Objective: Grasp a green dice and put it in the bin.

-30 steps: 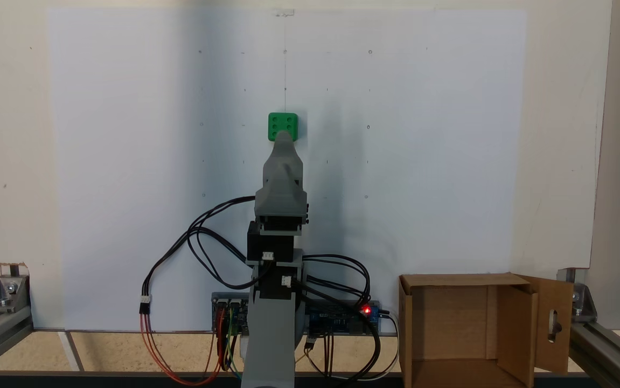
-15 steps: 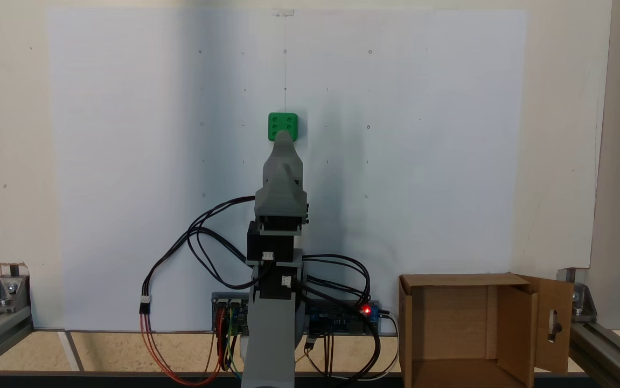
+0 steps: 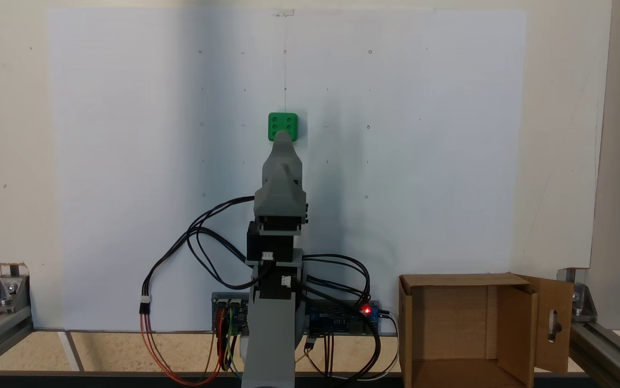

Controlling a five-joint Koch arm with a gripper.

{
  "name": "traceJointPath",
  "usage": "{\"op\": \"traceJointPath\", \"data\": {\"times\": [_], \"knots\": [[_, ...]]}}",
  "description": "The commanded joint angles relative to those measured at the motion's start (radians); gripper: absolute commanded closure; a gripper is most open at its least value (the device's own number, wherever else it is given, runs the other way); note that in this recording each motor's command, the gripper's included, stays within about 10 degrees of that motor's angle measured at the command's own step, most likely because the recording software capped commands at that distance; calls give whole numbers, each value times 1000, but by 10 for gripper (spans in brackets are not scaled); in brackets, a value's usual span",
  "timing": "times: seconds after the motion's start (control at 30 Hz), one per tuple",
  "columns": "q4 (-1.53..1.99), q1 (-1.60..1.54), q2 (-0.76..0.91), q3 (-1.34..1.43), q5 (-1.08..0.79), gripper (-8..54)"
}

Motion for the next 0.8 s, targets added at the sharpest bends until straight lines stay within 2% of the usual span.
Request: {"op": "traceJointPath", "data": {"times": [0.0, 0.2, 0.57, 0.77], "knots": [[-9, -9, 107, 51, -46, 15], [8, -21, 109, 40, -64, 25], [664, 58, 112, -270, -66, 19], [1073, 67, 112, -526, -67, 21]]}}
